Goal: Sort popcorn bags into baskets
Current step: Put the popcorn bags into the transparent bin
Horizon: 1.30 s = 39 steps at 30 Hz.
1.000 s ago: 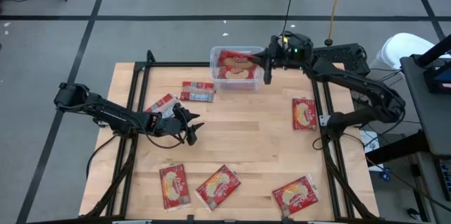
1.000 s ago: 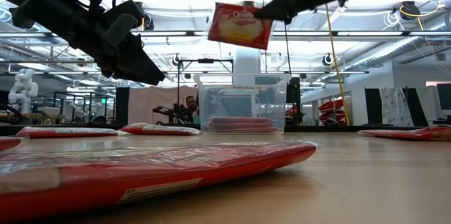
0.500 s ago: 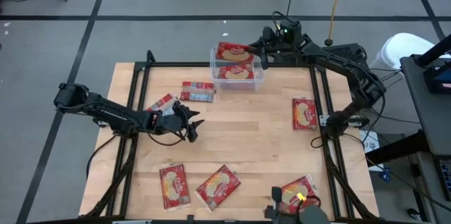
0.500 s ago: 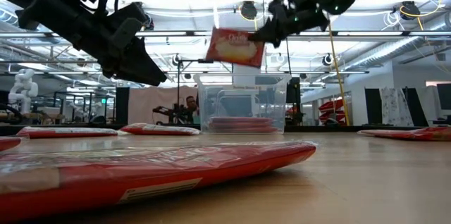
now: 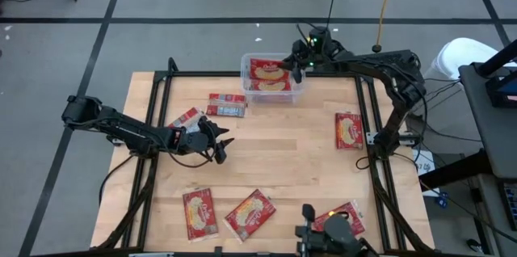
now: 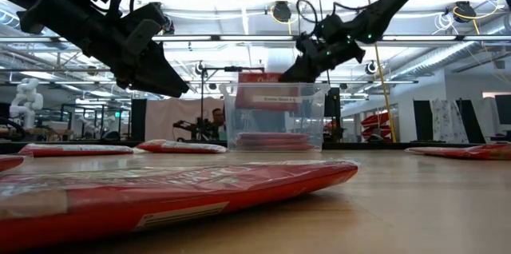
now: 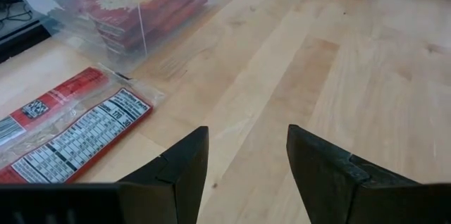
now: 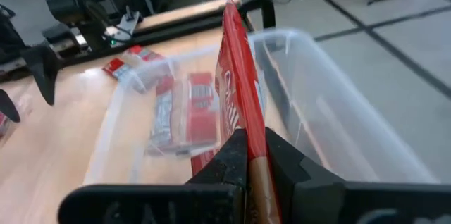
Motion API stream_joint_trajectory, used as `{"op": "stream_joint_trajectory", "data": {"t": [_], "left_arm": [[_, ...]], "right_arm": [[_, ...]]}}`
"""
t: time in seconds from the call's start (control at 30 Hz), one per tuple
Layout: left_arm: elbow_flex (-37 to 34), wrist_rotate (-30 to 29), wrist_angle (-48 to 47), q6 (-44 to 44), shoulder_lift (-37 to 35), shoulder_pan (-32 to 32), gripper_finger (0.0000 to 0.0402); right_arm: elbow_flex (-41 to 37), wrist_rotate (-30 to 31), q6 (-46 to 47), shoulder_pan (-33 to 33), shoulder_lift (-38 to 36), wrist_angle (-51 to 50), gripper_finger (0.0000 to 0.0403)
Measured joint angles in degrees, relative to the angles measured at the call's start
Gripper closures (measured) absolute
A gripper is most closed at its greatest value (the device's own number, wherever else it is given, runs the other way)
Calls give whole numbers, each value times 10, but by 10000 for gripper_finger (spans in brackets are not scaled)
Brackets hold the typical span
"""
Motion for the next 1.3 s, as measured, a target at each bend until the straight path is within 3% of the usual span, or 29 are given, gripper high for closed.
{"op": "stream_joint_trajectory", "data": {"t": [0.83, 0.93, 1.3], "left_arm": [[0, 0, 1, 6, 0, 0, 204], [0, 0, 1, 2, 0, 0, 204], [0, 0, 1, 1, 0, 0, 204]], "right_arm": [[0, 36, -29, 35, 15, -66, 388], [0, 71, -36, 40, 15, -74, 386], [0, 125, -45, 45, 15, -68, 334]]}}
